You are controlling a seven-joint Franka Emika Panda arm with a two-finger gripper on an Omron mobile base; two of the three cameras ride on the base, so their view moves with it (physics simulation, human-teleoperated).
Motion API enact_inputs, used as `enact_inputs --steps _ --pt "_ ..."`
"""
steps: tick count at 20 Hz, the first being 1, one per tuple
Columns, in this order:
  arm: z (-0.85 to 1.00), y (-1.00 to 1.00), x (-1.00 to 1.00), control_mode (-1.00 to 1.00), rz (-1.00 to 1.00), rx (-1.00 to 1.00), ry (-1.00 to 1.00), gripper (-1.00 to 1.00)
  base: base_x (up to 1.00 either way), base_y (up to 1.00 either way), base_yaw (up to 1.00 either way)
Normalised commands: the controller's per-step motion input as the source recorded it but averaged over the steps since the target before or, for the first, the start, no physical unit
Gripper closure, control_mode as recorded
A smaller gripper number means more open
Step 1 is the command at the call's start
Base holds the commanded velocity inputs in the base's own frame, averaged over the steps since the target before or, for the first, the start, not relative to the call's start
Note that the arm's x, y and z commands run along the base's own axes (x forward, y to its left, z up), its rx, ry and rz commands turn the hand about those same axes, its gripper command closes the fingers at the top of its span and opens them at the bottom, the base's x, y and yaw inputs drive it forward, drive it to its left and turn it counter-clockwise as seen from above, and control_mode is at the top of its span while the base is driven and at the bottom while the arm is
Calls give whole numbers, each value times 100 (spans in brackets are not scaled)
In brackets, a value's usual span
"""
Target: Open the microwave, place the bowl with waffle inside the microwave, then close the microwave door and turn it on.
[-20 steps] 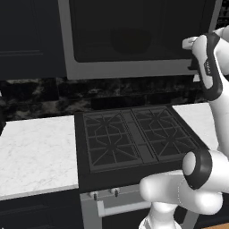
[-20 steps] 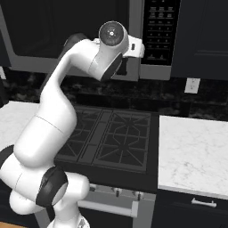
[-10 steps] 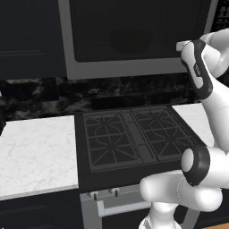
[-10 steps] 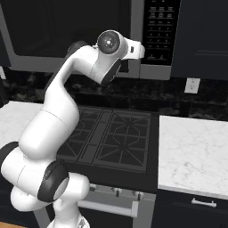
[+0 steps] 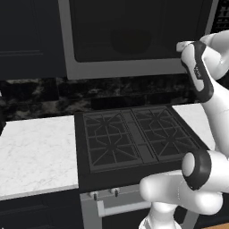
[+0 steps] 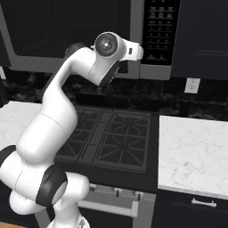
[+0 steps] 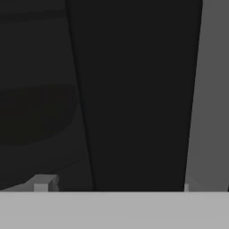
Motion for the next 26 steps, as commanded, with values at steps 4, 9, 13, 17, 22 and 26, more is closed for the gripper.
enact_inputs --steps 4,9,13,17,22,26 --pt "8 -16 -29 -100 0 0 -4 -100 0 0 0" --pt "10 -22 -41 -100 0 0 -7 -100 0 0 0" --pt "4 -7 -38 -100 0 0 -4 -100 0 0 0" --pt "0 0 -24 -100 0 0 -1 -100 0 0 0" --pt "0 -16 -48 -100 0 0 -3 -100 0 0 0" --pt "0 -50 -42 -100 0 0 -1 -100 0 0 0"
